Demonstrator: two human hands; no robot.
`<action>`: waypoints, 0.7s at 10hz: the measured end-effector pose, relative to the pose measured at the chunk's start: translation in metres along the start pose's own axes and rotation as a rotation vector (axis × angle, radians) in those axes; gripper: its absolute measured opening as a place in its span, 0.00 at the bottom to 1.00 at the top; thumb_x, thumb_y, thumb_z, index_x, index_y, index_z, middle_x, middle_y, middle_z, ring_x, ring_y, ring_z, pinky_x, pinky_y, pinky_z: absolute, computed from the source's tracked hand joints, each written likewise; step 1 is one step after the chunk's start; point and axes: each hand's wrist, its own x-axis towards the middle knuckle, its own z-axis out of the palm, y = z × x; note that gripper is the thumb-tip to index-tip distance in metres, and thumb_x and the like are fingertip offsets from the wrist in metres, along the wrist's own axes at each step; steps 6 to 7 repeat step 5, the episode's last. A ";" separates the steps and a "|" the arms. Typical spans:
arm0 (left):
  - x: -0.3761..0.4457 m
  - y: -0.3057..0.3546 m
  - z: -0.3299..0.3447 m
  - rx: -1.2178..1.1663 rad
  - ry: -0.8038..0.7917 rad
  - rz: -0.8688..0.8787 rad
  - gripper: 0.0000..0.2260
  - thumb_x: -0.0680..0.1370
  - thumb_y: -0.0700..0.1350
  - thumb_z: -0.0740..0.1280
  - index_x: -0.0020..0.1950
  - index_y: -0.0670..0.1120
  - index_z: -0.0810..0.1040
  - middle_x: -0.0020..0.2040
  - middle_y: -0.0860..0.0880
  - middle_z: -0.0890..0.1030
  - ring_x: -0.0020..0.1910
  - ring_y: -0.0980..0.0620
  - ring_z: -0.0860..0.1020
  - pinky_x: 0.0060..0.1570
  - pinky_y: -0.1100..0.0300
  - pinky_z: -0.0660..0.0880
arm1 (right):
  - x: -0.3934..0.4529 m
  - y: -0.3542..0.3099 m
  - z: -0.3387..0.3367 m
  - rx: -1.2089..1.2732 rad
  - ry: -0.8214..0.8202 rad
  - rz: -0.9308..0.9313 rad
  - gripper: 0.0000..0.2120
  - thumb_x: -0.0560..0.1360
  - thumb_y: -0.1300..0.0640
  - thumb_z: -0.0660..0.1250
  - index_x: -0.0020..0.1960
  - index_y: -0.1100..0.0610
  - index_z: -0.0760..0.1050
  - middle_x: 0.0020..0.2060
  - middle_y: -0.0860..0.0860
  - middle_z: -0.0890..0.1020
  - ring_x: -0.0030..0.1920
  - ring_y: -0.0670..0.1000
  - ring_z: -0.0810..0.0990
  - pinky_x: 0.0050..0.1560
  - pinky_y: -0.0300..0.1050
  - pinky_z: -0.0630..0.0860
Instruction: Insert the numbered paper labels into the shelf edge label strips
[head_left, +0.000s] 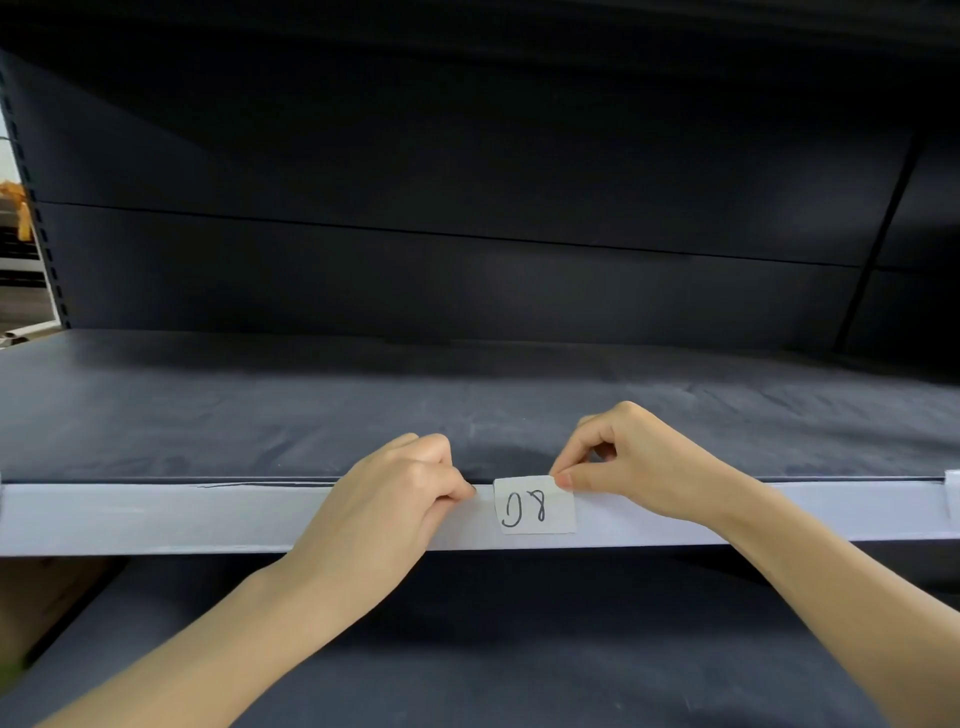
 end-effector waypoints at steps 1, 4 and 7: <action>-0.001 0.000 0.002 -0.003 0.015 0.014 0.09 0.69 0.40 0.64 0.38 0.48 0.83 0.30 0.52 0.74 0.37 0.55 0.66 0.26 0.69 0.60 | 0.001 0.000 0.001 -0.001 -0.016 0.000 0.06 0.71 0.63 0.69 0.37 0.58 0.83 0.30 0.43 0.77 0.26 0.36 0.71 0.29 0.26 0.66; -0.003 -0.007 0.015 0.006 0.153 0.058 0.08 0.68 0.38 0.65 0.40 0.48 0.83 0.35 0.54 0.75 0.37 0.57 0.66 0.32 0.69 0.65 | 0.005 0.015 0.003 0.010 0.063 -0.021 0.05 0.70 0.61 0.70 0.38 0.56 0.84 0.27 0.37 0.76 0.29 0.38 0.70 0.32 0.28 0.66; -0.007 -0.010 0.018 -0.036 0.140 0.065 0.07 0.70 0.43 0.64 0.39 0.49 0.82 0.39 0.56 0.71 0.37 0.58 0.65 0.36 0.66 0.65 | 0.005 0.021 0.007 0.007 0.049 -0.057 0.04 0.70 0.62 0.71 0.37 0.56 0.84 0.27 0.34 0.77 0.31 0.37 0.73 0.35 0.26 0.67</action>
